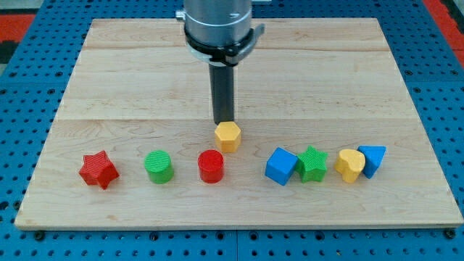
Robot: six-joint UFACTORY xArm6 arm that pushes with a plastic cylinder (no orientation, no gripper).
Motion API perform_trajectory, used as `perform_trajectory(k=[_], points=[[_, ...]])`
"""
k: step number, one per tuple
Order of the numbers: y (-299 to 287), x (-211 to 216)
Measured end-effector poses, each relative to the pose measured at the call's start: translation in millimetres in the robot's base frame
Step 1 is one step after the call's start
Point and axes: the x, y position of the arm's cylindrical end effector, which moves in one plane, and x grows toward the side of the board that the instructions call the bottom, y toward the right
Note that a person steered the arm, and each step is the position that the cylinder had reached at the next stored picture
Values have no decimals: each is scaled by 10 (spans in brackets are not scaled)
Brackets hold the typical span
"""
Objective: Push the yellow hexagon into the red circle
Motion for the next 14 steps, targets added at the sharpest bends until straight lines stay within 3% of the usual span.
perform_trajectory(k=[3,5,6,8,9,14], points=[[88,685],[334,613],[331,315],[-185,147],[-348,392],[-775,848]])
